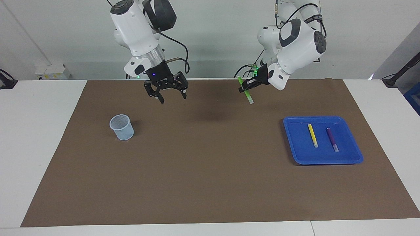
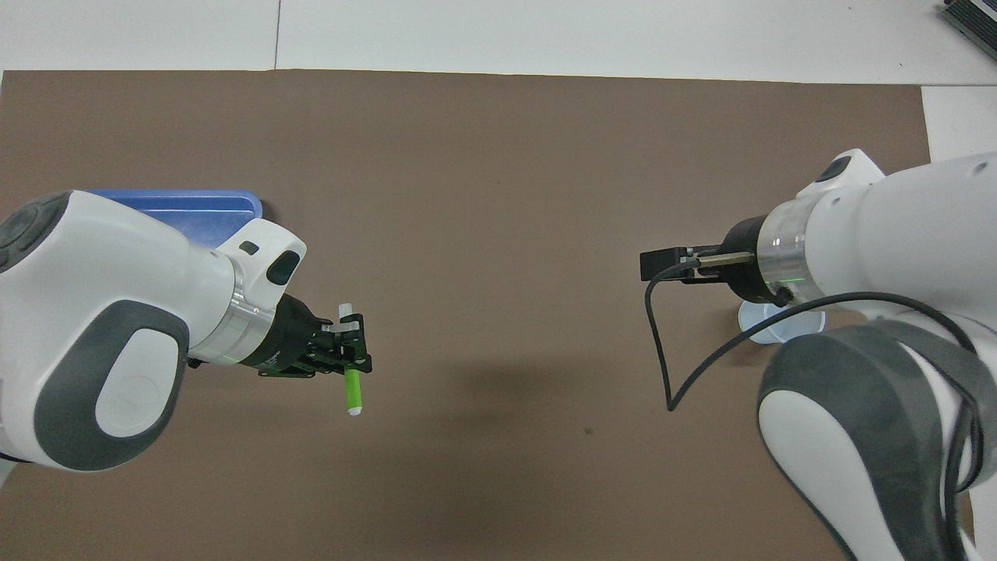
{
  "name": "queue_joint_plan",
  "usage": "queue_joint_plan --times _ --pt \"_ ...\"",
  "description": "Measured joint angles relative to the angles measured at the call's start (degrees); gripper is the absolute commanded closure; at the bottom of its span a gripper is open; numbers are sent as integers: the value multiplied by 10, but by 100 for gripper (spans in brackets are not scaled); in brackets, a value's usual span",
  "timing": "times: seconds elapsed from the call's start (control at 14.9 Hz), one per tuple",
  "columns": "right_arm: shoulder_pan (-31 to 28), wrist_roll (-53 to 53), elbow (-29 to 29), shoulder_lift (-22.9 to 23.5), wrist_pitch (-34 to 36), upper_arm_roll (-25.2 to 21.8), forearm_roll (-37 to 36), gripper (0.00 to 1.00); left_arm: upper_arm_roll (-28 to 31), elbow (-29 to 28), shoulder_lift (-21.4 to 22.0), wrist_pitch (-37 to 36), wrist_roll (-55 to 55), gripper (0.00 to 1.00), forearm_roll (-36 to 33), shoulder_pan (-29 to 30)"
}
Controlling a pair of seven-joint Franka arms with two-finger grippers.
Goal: Right arm passes pens to left for tray arrangement
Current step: 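Carry the green pen to the tray while the right gripper withdraws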
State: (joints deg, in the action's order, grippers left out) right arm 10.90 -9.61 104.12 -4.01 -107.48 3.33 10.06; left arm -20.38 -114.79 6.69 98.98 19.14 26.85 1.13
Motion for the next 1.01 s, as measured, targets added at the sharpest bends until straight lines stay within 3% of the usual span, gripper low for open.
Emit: queue_joint_plan --times 0.27,0.54,1.01 --pt "-38 91 -34 9 51 -1 -40 0 4 -2 2 -10 -161 100 -127 23" --pt "-37 105 -40 31 81 5 -51 0 9 -9 -1 -10 -297 100 -194 86" --pt "-58 105 -51 24 82 5 -53 0 10 -19 -57 71 -346 100 -260 139"
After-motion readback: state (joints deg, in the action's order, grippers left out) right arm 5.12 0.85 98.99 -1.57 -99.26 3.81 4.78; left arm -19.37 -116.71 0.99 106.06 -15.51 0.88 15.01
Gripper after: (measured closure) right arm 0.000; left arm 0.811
